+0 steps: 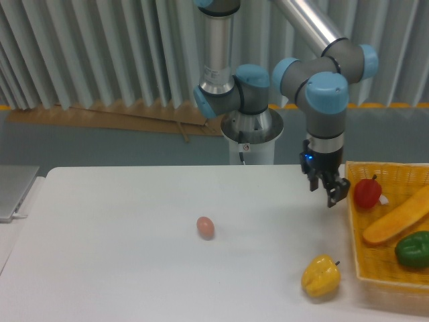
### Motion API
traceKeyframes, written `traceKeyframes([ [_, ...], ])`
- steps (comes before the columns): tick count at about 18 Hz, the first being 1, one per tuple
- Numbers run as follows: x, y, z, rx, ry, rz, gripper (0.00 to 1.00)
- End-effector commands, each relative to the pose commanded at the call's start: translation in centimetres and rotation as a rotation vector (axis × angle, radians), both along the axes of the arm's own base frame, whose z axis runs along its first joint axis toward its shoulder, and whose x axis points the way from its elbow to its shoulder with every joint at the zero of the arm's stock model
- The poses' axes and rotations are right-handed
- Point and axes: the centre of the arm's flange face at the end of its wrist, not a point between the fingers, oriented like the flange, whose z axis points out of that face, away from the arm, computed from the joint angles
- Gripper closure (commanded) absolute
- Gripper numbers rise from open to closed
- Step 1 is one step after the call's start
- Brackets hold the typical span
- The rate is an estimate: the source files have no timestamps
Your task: Place the red peppers in a basket
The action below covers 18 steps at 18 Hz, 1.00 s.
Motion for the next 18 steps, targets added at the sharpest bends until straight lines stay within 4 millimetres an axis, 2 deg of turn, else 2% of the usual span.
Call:
traceKeyframes([
  [8, -4.8, -6.6, -0.3, -0.016, -0.012, -0.093, 0.33],
  [12, -6.1, -8.3, -0.7, -0.021, -0.02, -0.11, 0.33],
  [15, -7.7, -10.4, -1.4, -0.022, -0.035, -0.14, 0.33],
  [18, -8.3, -10.9, -1.5, -0.023, -0.036, -0.147, 0.33],
])
